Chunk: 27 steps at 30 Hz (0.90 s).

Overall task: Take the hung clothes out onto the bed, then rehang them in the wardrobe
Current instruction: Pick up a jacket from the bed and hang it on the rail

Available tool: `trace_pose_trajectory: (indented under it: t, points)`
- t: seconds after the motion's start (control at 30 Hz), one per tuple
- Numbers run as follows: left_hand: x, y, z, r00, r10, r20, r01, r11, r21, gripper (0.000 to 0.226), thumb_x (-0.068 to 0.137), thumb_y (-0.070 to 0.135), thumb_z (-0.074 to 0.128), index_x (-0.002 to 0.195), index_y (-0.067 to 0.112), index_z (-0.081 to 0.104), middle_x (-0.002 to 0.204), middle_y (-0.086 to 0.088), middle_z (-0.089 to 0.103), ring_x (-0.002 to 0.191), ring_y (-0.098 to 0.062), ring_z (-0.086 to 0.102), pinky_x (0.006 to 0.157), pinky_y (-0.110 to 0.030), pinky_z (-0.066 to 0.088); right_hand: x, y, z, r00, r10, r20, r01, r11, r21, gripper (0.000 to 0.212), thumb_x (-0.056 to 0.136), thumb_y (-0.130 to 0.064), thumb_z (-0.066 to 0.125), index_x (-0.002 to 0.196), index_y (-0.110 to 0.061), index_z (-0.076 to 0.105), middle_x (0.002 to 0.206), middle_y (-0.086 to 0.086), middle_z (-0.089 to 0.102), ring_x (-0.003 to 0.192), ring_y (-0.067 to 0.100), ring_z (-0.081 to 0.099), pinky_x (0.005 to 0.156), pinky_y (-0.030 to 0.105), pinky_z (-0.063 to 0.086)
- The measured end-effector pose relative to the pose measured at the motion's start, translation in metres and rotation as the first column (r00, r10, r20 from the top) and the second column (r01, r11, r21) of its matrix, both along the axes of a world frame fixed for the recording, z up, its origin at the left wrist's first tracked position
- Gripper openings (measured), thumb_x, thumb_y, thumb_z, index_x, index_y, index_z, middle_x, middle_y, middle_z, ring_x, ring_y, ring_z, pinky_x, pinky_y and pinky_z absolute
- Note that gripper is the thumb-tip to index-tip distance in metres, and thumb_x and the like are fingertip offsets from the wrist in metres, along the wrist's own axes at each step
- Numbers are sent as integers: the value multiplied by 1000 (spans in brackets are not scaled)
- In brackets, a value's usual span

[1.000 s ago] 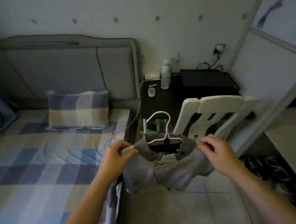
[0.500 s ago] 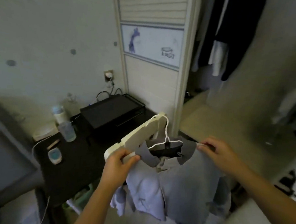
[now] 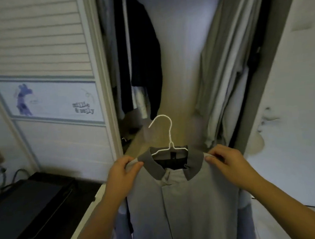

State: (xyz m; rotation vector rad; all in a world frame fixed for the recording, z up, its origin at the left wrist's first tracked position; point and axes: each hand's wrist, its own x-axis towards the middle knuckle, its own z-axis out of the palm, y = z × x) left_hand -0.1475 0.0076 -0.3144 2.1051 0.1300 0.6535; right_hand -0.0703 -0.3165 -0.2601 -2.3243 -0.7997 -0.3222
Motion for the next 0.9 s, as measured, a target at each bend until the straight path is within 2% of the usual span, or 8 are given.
trace_pose_trajectory:
  t: [0.07,0.2,0.33,0.53,0.63,0.73,0.9]
  points:
    - [44,-1,21,998,-50,45,48,998,37,13,91,29,68,82,22,61,85,-1,59,82,-8,57,73,-30,45,20,-4,22,997,-45,57,44,999,17,16,94,-26,62,79,-30,58,76,-13,55,73,6,56,63,24,42]
    - [133,-5,66,983,-118,141,107,991,79,15,92,31,67,82,25,59,85,2,56,80,-7,57,70,-28,42,64,-13,67,979,-156,134,151,987,44,17,95,-28,60,80,-19,63,76,-5,59,71,7,56,65,33,47]
    - [207,-15,116,951,-194,239,168,978,126,12,94,31,64,86,25,57,87,3,57,80,-7,57,69,-22,40,100,-20,113,954,-222,203,212,975,68,18,95,-31,60,80,-21,62,74,-6,60,70,9,57,66,37,50]
    - [308,-26,187,881,-283,378,250,959,135,16,94,24,66,84,15,57,83,-5,57,80,-15,58,72,-33,45,139,-21,176,896,-325,301,325,944,53,19,95,-39,56,82,-26,61,70,-7,62,70,13,59,66,43,51]
    - [347,-31,221,832,-322,451,315,944,93,23,89,31,67,81,13,55,77,-3,57,74,-10,55,70,-29,44,155,-15,209,852,-370,370,387,922,30,19,95,-42,53,85,-27,60,72,-7,64,73,15,61,65,44,51]
    - [391,-38,260,785,-343,516,365,929,63,26,86,35,62,78,11,55,73,1,57,67,2,51,64,-19,40,174,-4,246,797,-412,441,453,892,16,20,96,-43,52,88,-27,60,71,-8,62,71,15,60,63,42,50]
    - [458,-48,324,706,-371,604,437,899,41,27,94,14,64,76,1,49,65,2,49,60,4,47,60,-13,36,208,17,303,686,-477,549,568,823,7,21,98,-43,50,87,-27,59,68,-11,56,68,13,57,59,37,47]
